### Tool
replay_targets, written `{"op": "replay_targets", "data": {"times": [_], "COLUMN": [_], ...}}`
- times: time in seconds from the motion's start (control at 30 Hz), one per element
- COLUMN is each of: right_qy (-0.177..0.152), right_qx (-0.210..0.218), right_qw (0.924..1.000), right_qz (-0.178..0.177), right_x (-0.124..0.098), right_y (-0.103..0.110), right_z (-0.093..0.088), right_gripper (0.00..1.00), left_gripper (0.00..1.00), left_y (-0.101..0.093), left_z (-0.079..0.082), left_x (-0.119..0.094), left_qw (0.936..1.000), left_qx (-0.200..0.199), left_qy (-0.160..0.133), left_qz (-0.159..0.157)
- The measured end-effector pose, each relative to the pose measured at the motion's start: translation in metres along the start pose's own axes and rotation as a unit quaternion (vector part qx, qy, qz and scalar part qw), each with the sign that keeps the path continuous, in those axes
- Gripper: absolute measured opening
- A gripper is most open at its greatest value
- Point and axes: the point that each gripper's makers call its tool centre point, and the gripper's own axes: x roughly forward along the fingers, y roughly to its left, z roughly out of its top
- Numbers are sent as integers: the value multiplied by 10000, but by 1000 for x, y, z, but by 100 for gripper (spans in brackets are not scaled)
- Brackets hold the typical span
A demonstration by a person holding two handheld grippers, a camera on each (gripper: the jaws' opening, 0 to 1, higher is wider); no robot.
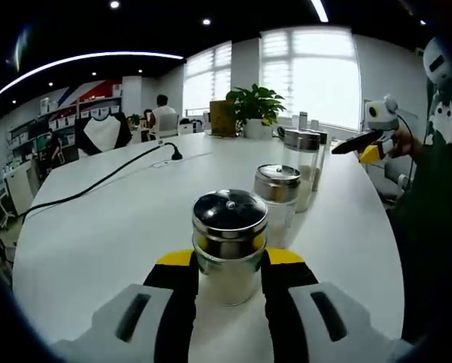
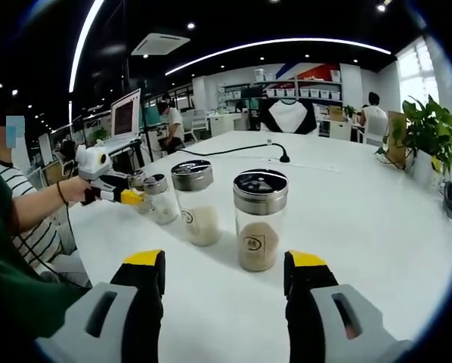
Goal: Rotate the seasoning bottle until the label or dispensing opening points toward the visible target arrow and the bottle remains upright within the marked orientation range
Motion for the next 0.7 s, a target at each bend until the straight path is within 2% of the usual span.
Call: {"op": "replay_targets", "data": {"times": [0.47, 0.6, 0.7], "right_qy": [30, 39, 40], "right_qx": [50, 40, 32], "right_qw": [10000, 10000, 10000], "right_qz": [-29, -18, -3], "right_x": [0, 1, 1], "right_y": [-3, -2, -1], "right_z": [-2, -2, -2], "right_gripper": [64, 64, 64], "left_gripper": [36, 48, 51], "left_y": [-3, -1, 4], "left_z": [1, 9, 9], "left_x": [0, -2, -5], "left_qw": [9999, 9998, 9993], "left_qx": [55, -36, -71], "left_qy": [-37, -216, -187], "left_qz": [-82, 38, 315]}}
